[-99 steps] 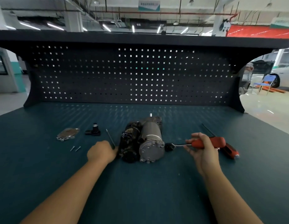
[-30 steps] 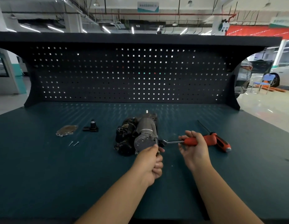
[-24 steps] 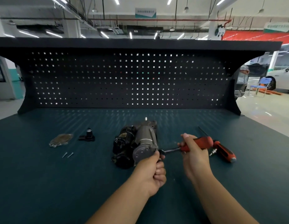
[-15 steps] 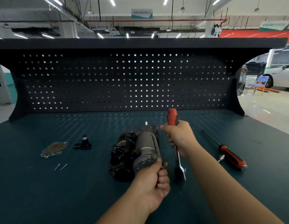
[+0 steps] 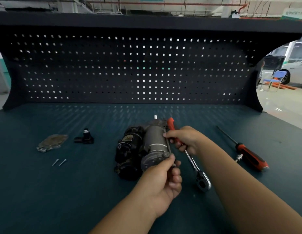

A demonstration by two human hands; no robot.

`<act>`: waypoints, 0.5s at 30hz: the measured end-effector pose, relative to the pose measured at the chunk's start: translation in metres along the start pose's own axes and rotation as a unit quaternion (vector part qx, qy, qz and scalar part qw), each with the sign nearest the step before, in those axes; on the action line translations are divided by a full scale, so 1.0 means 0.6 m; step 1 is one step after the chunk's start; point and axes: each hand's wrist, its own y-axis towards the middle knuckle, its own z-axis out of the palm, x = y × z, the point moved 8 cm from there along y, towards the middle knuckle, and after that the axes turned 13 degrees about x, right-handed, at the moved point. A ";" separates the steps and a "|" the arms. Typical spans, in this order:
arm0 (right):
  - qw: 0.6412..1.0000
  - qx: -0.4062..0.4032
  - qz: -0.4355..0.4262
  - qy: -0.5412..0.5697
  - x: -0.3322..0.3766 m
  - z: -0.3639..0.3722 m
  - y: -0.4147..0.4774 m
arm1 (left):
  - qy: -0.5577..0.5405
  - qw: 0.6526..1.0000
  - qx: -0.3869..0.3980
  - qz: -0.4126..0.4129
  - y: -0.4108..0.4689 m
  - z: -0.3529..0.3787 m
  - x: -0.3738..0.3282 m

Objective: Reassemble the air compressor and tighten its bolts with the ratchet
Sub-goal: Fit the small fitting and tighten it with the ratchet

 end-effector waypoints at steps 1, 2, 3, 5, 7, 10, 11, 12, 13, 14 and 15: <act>1.000 -0.003 -0.002 -0.001 -0.001 0.002 0.000 | -0.004 1.000 -0.003 0.001 0.000 -0.004 -0.001; 1.000 -0.004 -0.004 0.007 -0.003 0.004 0.000 | -0.010 1.000 -0.005 0.003 -0.001 -0.008 -0.003; 1.000 -0.003 -0.008 0.022 -0.006 0.004 0.000 | -0.017 1.000 -0.007 0.005 -0.001 -0.010 -0.004; 0.998 0.000 -0.017 0.055 -0.010 0.000 0.003 | -0.021 1.000 -0.009 0.009 -0.004 -0.013 -0.006; 0.997 0.001 -0.028 0.077 -0.011 -0.003 0.005 | -0.011 1.000 -0.010 0.009 -0.005 -0.012 -0.006; 0.995 0.003 -0.034 0.089 -0.011 -0.002 0.009 | 0.012 1.000 -0.012 0.003 -0.005 -0.011 -0.004; 0.995 0.002 -0.034 0.091 -0.011 -0.001 0.011 | 0.020 1.000 -0.012 0.001 -0.005 -0.011 -0.004; 0.995 0.002 -0.034 0.094 -0.011 0.000 0.012 | 0.026 1.000 -0.013 -0.002 -0.006 -0.012 -0.004; 0.995 0.001 -0.035 0.098 -0.012 0.001 0.013 | 0.030 0.999 -0.012 -0.004 -0.007 -0.012 -0.003; 0.994 -0.001 -0.034 0.103 -0.013 0.001 0.014 | 0.032 0.999 -0.012 -0.005 -0.007 -0.012 -0.002; 0.994 -0.004 -0.034 0.108 -0.014 0.001 0.016 | 0.032 0.999 -0.012 -0.006 -0.008 -0.012 -0.001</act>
